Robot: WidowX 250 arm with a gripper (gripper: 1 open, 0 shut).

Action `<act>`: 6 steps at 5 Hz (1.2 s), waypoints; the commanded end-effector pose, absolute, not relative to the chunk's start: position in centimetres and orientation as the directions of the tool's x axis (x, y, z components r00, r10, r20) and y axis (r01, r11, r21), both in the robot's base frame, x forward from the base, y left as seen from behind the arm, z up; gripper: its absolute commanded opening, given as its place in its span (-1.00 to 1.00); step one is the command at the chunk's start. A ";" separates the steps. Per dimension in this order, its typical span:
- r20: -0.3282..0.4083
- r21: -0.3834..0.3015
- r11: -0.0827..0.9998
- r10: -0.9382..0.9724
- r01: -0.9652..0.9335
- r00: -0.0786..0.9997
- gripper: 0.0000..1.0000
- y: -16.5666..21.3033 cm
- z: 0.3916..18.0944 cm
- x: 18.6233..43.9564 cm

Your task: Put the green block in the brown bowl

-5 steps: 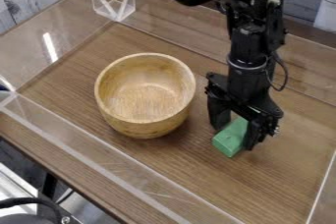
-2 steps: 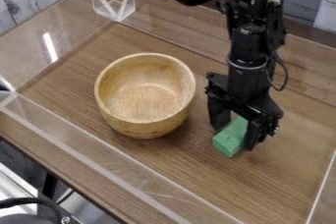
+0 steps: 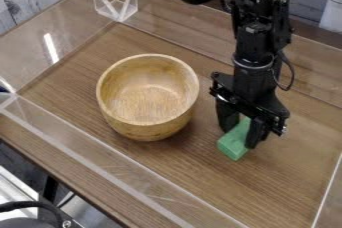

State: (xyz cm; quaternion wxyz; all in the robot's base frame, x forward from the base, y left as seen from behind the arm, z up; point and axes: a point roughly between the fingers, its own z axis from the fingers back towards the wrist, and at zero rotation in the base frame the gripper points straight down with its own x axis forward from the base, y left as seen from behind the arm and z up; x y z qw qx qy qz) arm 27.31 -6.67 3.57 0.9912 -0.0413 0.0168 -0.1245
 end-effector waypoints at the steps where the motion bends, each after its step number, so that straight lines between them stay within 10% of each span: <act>1: 0.055 -0.086 0.965 -0.244 0.248 0.968 -1.00 -6.3 6.2 28.4; 4: 0.164 -0.065 0.979 -0.180 0.193 0.970 -1.00 -3.5 12.9 28.8; 5: 0.154 -0.070 0.972 -0.211 0.223 0.965 1.00 -4.8 11.4 28.4; 6: 0.135 -0.083 0.964 -0.240 0.252 0.961 1.00 -5.9 9.8 27.9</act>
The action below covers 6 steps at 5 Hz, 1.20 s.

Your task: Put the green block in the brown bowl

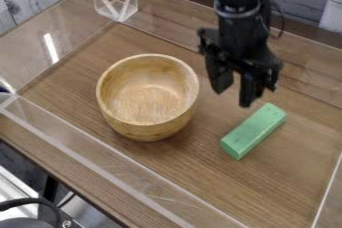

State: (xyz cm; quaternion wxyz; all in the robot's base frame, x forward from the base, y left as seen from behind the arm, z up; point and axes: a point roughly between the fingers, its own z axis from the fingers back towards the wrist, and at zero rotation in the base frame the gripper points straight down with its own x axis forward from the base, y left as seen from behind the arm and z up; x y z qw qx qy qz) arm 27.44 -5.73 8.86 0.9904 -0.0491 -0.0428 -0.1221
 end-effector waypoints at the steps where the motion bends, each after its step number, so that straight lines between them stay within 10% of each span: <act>1: 0.122 -0.084 0.958 -0.263 0.274 0.957 1.00 -6.8 8.1 28.0; 3: 0.084 -0.070 0.951 -0.296 0.302 0.952 1.00 -8.1 4.5 28.4; 4: 0.061 -0.065 0.952 -0.296 0.299 0.953 -1.00 -8.3 3.2 28.7; 6: 0.105 -0.063 0.950 -0.297 0.304 0.949 -1.00 -7.6 6.7 28.5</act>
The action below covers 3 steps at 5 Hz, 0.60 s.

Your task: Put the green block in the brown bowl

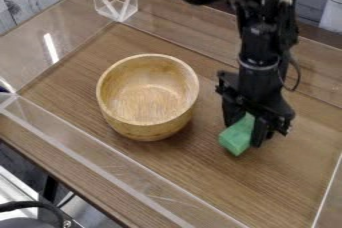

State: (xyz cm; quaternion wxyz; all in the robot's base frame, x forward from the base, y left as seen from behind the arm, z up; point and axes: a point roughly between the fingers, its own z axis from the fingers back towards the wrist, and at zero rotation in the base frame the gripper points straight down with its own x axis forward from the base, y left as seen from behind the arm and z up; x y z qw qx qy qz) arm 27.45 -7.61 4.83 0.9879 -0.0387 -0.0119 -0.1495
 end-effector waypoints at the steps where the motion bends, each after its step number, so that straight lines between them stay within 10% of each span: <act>1: 0.146 -0.048 0.959 -0.270 0.280 0.952 -1.00 -6.4 9.5 28.6; 3: 0.165 -0.010 0.992 -0.119 0.122 0.979 -1.00 0.4 12.8 28.9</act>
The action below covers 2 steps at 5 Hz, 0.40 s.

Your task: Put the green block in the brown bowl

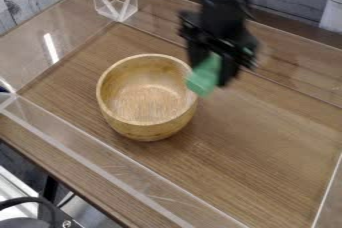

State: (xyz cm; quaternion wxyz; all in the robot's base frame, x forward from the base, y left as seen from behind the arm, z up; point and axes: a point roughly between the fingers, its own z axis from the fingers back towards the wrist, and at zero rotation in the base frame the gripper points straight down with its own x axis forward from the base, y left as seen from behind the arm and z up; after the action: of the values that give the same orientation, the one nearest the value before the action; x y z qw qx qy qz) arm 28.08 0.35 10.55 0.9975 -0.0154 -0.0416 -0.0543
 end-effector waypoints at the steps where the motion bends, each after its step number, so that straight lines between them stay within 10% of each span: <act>1: 0.147 0.004 0.997 -0.073 0.073 0.986 -1.00 4.7 12.3 28.2; 2: 0.130 0.014 0.999 -0.046 0.045 0.990 -1.00 8.2 11.6 27.3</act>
State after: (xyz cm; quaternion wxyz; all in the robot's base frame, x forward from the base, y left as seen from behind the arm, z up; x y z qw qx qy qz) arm 26.88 8.11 10.52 0.9988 -0.0019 -0.0445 -0.0180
